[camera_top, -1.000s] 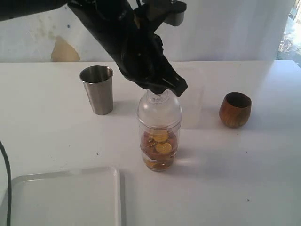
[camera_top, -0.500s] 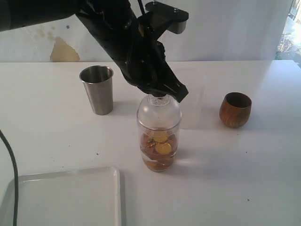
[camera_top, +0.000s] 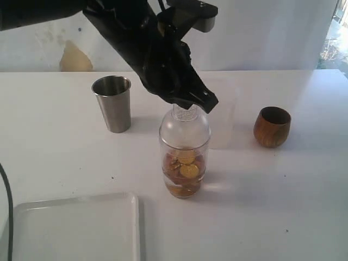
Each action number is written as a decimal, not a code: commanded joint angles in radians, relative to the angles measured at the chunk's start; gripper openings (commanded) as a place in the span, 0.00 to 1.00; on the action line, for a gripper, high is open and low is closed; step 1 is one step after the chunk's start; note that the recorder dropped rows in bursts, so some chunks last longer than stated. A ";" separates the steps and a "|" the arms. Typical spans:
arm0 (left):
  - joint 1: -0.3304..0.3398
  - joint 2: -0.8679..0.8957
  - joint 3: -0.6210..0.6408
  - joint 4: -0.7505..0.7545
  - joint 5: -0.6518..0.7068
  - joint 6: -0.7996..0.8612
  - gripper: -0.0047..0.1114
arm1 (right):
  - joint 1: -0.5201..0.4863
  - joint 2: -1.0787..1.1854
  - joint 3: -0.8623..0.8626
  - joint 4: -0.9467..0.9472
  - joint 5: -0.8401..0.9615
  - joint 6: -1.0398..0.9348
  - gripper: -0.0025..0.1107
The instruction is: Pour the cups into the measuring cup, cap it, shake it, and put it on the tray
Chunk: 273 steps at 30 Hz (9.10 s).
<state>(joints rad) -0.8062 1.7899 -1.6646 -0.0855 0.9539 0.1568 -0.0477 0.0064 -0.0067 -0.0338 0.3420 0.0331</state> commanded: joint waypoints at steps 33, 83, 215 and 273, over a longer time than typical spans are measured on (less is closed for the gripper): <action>-0.003 -0.068 0.072 0.018 -0.071 0.001 0.04 | 0.005 -0.006 0.007 0.000 -0.001 0.006 0.02; -0.018 -0.173 0.177 -0.089 -0.478 0.055 0.04 | 0.005 -0.006 0.007 0.000 -0.001 0.006 0.02; -0.015 -0.248 0.862 0.394 -1.611 -0.307 0.04 | 0.005 -0.006 0.007 0.000 -0.001 0.006 0.02; 0.200 -0.401 0.977 0.396 -1.482 -0.434 0.04 | 0.005 -0.006 0.007 0.000 -0.001 0.008 0.02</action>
<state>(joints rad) -0.6322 1.4086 -0.6830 0.5379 -0.5093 -0.4170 -0.0477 0.0064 -0.0045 -0.0298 0.3441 0.0370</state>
